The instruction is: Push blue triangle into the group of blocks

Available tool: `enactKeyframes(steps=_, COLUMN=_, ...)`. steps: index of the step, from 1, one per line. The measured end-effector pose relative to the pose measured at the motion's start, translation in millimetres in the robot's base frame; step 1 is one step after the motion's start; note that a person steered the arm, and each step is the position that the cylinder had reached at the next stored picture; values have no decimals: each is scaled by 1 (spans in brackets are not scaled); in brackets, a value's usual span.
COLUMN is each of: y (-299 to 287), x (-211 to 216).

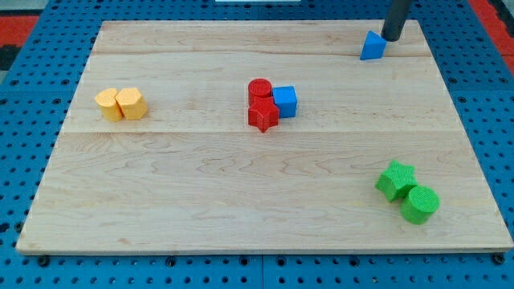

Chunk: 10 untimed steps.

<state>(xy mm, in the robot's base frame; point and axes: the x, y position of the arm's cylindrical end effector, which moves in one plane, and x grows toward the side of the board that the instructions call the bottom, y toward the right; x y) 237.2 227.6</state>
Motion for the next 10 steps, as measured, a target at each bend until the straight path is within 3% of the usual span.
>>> enactKeyframes(steps=4, y=-8, x=1)
enactKeyframes(steps=5, y=-97, x=1)
enactKeyframes(steps=7, y=6, x=2)
enactKeyframes(steps=8, y=30, x=29)
enactKeyframes(steps=10, y=-49, x=34)
